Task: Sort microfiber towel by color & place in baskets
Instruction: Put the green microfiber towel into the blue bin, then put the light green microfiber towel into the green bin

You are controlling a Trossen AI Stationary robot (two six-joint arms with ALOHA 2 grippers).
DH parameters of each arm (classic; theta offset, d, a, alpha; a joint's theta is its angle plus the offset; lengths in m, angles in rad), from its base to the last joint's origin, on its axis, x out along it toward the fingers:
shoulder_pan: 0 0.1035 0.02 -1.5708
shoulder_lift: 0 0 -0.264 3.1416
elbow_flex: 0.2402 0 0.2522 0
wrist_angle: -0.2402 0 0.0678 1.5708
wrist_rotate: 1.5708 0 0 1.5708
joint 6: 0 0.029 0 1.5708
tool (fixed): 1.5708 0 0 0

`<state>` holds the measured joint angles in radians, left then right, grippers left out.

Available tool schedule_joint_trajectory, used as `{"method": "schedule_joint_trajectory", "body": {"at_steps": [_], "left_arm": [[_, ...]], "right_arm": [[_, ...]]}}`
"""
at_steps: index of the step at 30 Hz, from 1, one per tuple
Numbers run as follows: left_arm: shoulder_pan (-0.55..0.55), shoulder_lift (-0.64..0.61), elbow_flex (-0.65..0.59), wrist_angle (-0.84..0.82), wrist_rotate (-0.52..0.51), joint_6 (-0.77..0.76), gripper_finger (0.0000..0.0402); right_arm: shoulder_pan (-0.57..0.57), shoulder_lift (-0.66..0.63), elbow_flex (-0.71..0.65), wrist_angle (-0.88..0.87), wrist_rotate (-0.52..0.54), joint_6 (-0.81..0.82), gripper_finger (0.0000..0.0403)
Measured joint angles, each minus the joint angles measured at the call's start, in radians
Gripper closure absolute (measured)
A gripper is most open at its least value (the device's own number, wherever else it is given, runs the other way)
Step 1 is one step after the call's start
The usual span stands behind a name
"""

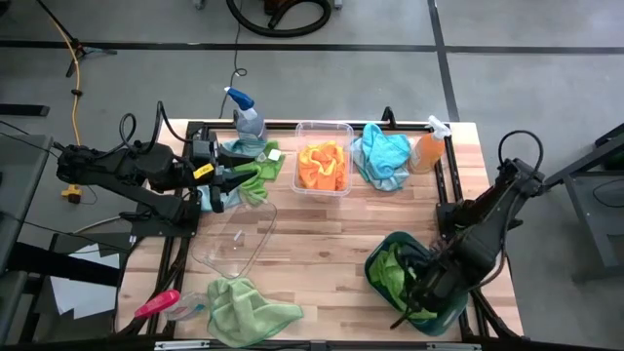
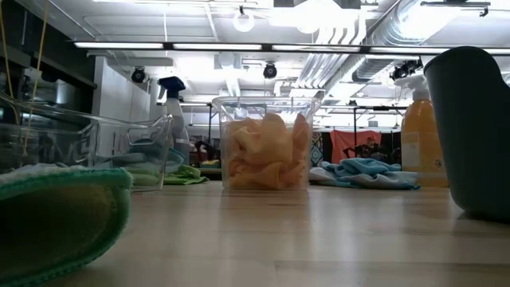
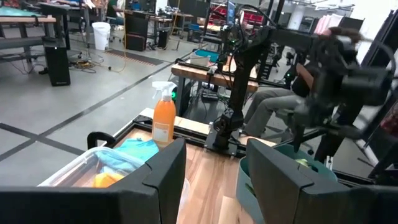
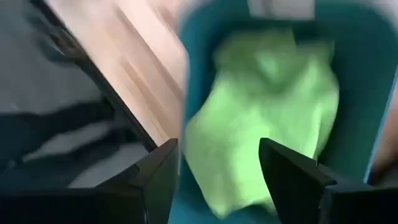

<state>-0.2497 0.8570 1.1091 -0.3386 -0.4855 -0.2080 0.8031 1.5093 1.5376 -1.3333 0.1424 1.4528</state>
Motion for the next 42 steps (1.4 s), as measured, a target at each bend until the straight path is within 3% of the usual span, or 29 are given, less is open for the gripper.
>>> {"method": "schedule_joint_trajectory", "body": {"at_steps": [5, 10, 16, 25, 29, 35, 38, 42], "left_arm": [[0.0, 0.0, 0.0, 0.0, 0.0, -0.001, 0.0243], [0.0, 0.0, 0.0, 0.0, 0.0, -0.002, 0.0243], [0.0, 0.0, 0.0, 0.0, 0.003, -0.022, 0.0243], [0.0, 0.015, 0.001, -0.002, 0.004, -0.027, 0.0243], [0.0, 0.035, 0.001, 0.0, 0.004, -0.029, 0.0243], [0.0, 0.079, 0.0, 0.0, 0.004, -0.067, 0.0243], [0.0, 0.102, 0.0, -0.002, 0.019, -0.098, 0.0243], [0.0, 0.125, 0.0, 0.002, 0.068, -0.142, 0.0243]], "right_arm": [[-0.065, 0.0, 0.098, -0.004, 0.232, -0.151, 0.0183], [-0.179, 0.0, 0.1, -0.02, 0.329, -0.233, 0.0183], [-0.278, 0.0, 0.083, -0.004, 0.237, -0.389, 0.0183], [-0.385, 0.0, 0.083, 0.271, 0.362, -0.727, 0.0183], [-0.46, 0.0, 0.083, 0.375, 0.367, -0.88, 0.0183], [-0.552, 0.0, 0.074, 0.285, 0.307, -0.981, 0.0183], [-0.565, -0.031, -0.019, 0.293, 0.262, -0.983, 0.0183], [-0.551, -0.111, -0.218, 0.494, 0.162, -0.937, 0.0183]]}}
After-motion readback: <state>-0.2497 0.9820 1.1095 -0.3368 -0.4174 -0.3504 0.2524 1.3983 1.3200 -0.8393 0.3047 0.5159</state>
